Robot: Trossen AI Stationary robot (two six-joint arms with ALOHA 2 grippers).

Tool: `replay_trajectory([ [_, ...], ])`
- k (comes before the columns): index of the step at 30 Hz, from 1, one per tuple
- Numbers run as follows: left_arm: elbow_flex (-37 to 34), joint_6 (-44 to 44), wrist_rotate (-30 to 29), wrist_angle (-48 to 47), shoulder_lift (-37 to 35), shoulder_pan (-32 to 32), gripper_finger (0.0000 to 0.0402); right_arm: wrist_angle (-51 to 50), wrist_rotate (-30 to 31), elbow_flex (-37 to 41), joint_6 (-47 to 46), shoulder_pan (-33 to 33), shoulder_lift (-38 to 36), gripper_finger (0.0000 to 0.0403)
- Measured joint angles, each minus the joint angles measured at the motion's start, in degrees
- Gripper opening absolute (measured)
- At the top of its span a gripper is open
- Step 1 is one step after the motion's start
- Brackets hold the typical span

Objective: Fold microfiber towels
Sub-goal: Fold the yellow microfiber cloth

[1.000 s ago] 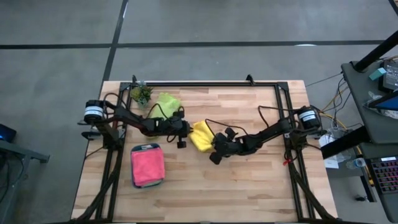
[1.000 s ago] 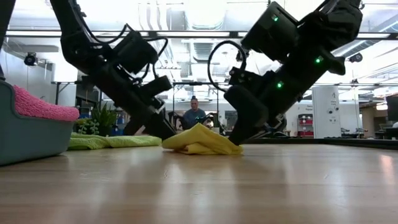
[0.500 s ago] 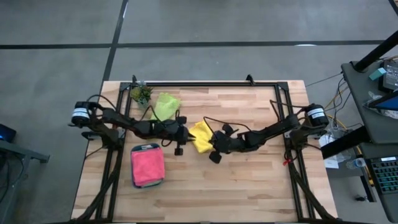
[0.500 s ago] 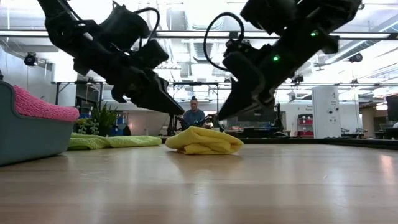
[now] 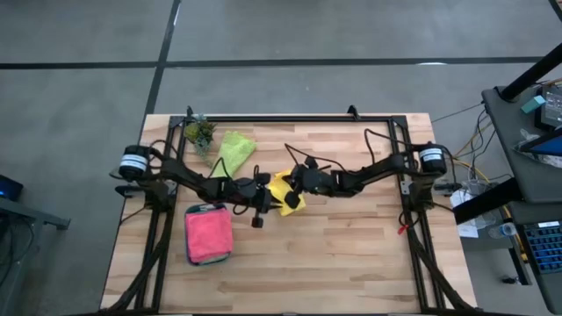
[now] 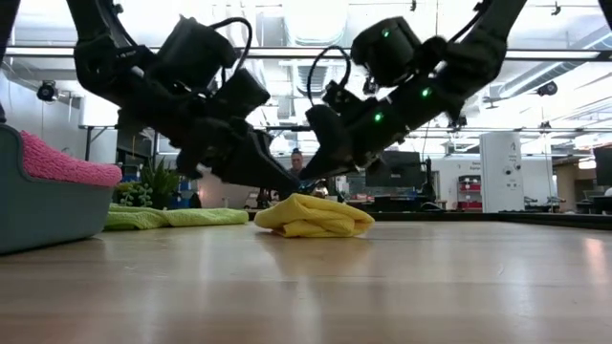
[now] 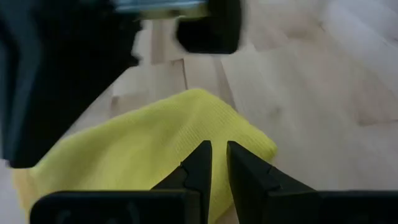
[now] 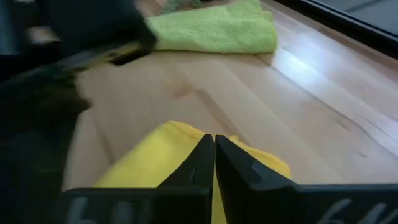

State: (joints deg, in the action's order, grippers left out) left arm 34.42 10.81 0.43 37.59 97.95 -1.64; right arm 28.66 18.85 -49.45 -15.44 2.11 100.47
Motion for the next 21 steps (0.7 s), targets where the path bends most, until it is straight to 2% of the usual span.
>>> replay_trajectory([
  [10, 3.27, -0.44, 1.11, 2.67, 9.73, -1.27, 0.0036, 3.23, -2.58, -0.04, -4.81, 2.72, 6.17, 0.0008],
  [14, 3.50, -0.98, 1.09, 3.07, 11.15, -1.49, 0.0036, 2.02, -2.43, 0.21, -7.53, 3.77, 6.64, 0.0008],
  [21, 2.96, -1.11, 1.05, 0.34, 9.21, -1.48, 0.0036, 1.64, -2.67, 0.34, -7.52, 4.41, 6.38, 0.0008],
])
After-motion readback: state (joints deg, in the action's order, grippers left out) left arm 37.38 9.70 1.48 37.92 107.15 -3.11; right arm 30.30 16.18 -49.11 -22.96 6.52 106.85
